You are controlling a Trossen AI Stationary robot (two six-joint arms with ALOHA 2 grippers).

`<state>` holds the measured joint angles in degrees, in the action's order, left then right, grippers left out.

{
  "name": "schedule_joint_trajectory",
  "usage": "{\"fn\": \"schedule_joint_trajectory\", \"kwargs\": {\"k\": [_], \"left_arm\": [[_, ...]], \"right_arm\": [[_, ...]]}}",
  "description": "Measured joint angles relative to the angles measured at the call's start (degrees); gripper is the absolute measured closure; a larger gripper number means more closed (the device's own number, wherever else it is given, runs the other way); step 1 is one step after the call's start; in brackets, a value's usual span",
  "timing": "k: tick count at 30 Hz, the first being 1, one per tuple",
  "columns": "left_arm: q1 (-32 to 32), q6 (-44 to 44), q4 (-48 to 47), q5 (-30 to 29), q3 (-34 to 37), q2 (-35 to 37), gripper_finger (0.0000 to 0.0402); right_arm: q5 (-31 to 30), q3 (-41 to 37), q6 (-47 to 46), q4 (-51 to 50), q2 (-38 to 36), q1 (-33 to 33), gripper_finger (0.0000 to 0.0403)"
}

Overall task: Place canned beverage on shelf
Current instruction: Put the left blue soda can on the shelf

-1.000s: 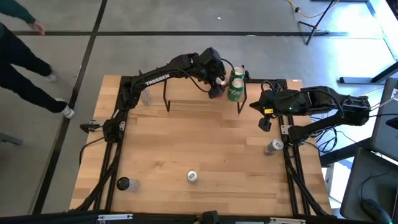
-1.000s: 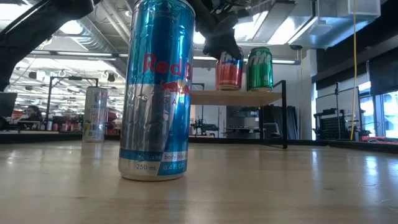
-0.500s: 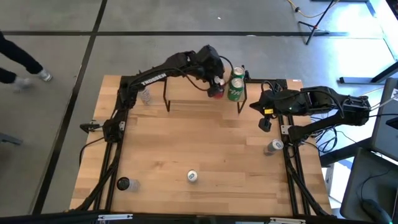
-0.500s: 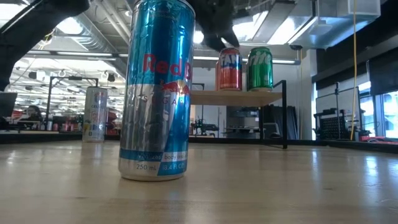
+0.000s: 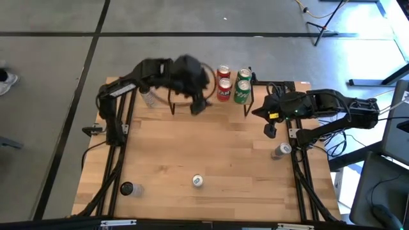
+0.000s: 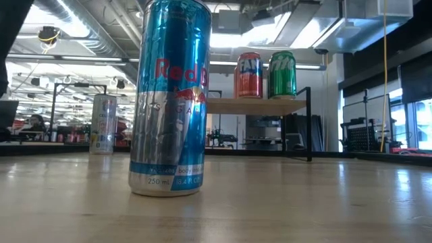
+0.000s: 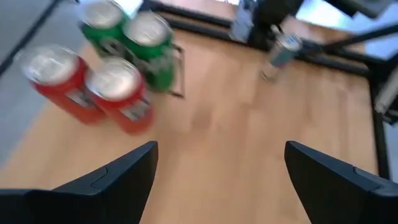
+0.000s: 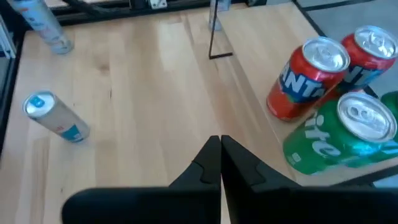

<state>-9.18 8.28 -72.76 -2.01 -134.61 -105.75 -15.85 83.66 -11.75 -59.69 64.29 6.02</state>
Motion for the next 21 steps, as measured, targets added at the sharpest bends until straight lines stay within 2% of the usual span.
{"fn": "schedule_joint_trajectory", "kwargs": {"k": [3, 6, 11, 15, 18, 21], "left_arm": [[5.8, 3.4, -3.3, -2.3, 0.1, 0.7, 0.0065], [12.0, 5.4, -4.8, -4.0, 0.0, 1.1, 0.0065], [20.1, 10.1, -6.7, -8.0, 0.0, 1.1, 0.0065], [25.8, 13.3, -11.1, -13.2, 0.0, 1.1, 0.0065], [29.6, 15.9, -14.5, -13.7, 0.0, 1.2, 0.0065], [33.7, 18.3, -16.6, -14.9, 0.1, 2.0, 0.0065]], "right_arm": [[3.3, 0.0, 0.3, 1.9, 1.1, 0.0, 0.0389], [6.7, 0.0, 1.1, 4.1, 2.9, 0.0, 0.0351], [12.5, 0.0, 0.9, 9.0, 6.9, 0.0, 0.0248], [14.5, 0.0, -1.5, 15.9, 10.6, 0.0, 0.0156], [17.2, 0.0, -3.3, 21.0, 13.6, 1.1, 0.0090], [18.7, 0.0, -5.0, 25.9, 16.5, 3.0, 0.0040]]}}
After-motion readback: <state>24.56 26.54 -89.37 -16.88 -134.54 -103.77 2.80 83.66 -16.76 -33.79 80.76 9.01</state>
